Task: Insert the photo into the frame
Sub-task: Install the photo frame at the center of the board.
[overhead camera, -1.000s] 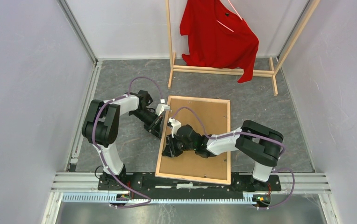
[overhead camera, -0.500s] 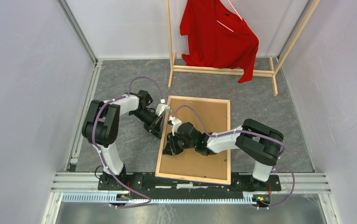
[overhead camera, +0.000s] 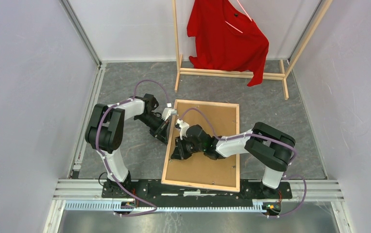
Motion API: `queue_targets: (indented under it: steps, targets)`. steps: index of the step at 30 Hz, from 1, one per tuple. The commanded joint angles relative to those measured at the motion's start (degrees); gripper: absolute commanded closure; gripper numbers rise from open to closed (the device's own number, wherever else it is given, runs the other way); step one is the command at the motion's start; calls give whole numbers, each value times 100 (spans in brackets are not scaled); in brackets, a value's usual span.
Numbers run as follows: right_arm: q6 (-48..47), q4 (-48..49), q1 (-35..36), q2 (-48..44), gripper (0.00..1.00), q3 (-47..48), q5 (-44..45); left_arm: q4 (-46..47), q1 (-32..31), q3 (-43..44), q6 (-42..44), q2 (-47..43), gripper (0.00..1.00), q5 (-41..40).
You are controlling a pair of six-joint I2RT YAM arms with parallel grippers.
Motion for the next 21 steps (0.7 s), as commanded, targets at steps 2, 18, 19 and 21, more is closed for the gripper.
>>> queue_targets:
  steps: [2,18,19,21]
  targets:
    - [-127,166,110,174,81,106,-249,523,-93,55,-39,-1,86,-313]
    - [-121,191,156,331,76,204,-395,523,-100,51,-36,-13,86,-331]
    - [-123,183,159,331,76,213,-416,521,-102,55,-43,-19,86,-334]
    - [-127,173,158,349,76,229,-446,520,-102,64,-47,-6,87,-336]
